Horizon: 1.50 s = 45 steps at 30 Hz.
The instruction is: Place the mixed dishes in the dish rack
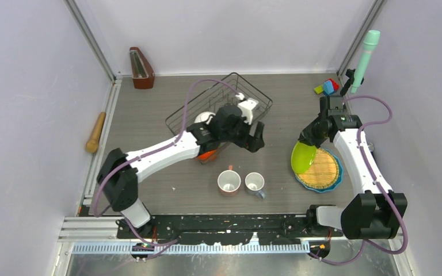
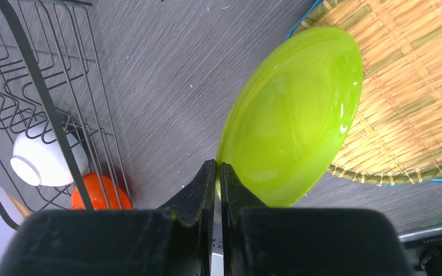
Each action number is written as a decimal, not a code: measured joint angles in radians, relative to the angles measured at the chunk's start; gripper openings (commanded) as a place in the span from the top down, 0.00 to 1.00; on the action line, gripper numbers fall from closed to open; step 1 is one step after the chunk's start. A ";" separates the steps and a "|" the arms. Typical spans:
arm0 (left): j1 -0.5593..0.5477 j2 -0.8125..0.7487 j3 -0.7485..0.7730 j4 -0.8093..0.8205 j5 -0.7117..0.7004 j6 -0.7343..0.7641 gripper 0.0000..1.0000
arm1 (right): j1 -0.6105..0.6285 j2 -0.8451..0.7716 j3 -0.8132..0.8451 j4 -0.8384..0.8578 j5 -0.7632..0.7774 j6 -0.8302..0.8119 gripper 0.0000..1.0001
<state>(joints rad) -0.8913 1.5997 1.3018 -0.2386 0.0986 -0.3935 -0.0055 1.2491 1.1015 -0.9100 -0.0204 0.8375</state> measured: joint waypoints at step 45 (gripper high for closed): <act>-0.254 0.467 0.299 0.260 -0.163 0.106 1.00 | 0.003 -0.172 0.030 -0.111 0.131 0.145 0.32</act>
<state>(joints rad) -1.1454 2.0670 1.6005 0.0212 -0.0647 -0.2871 -0.0025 1.0775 1.1313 -1.0210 0.1108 0.9821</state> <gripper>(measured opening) 0.079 0.633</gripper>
